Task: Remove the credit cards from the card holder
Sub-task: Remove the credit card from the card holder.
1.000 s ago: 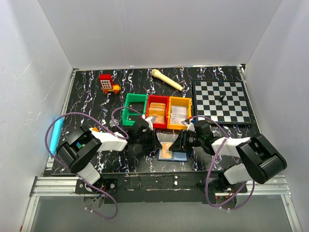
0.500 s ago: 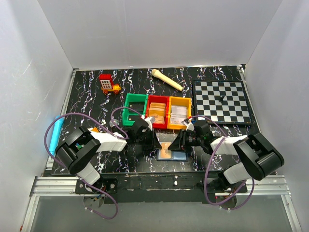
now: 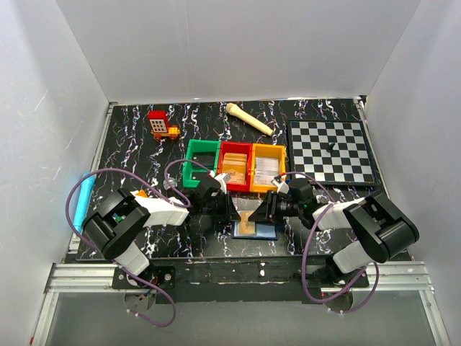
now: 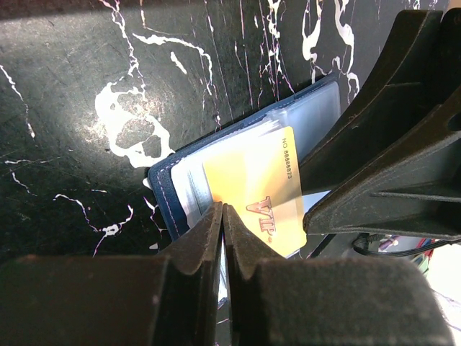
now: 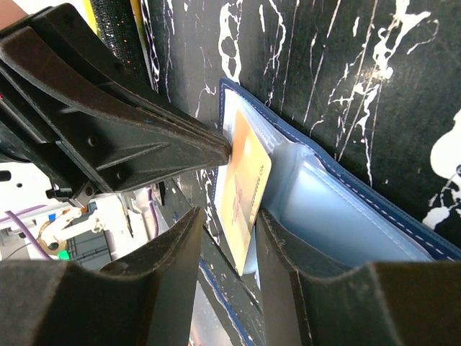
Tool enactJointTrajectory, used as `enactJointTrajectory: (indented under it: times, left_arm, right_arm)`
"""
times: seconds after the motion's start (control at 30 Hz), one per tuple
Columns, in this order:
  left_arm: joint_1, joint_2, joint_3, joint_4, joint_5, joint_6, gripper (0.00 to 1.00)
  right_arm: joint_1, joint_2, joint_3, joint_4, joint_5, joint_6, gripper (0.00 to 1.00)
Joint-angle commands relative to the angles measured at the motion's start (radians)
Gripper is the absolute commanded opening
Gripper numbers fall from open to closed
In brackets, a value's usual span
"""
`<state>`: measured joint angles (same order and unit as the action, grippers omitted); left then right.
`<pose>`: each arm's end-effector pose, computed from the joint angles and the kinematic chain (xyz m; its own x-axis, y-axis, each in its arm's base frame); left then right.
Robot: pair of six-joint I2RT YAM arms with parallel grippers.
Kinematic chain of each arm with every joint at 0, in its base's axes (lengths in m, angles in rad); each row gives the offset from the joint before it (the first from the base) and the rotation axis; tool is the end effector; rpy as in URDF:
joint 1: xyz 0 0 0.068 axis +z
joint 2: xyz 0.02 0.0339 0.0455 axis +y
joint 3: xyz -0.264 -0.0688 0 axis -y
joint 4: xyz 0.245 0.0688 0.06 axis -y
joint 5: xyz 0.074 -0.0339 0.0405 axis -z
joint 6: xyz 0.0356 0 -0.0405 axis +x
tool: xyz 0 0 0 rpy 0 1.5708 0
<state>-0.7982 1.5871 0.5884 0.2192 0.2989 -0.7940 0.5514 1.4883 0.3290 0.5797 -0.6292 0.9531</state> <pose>0.1909 -0.2109 0.1280 -0.9362 -0.0159 -0.3510 0.2323 0.7214 -0.6523 0.1911 0.1421 0.1198 -0.9574 0.1850 -0.2218 -0.1079 0.4834 0.8687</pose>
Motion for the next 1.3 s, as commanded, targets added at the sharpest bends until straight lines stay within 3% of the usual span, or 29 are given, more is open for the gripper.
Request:
enactJointTrajectory:
  times: [0.0, 1.27]
  left_arm:
    - [-0.016, -0.006, -0.021, -0.021, 0.017, 0.007, 0.03]
    - [-0.064, 0.004, 0.002, 0.016, 0.046, 0.033, 0.06]
  right_arm:
    - [0.005, 0.007, 0.008, 0.118, -0.018, 0.03, 0.43]
    - [0.016, 0.087, 0.041, 0.137, -0.072, 0.041, 0.4]
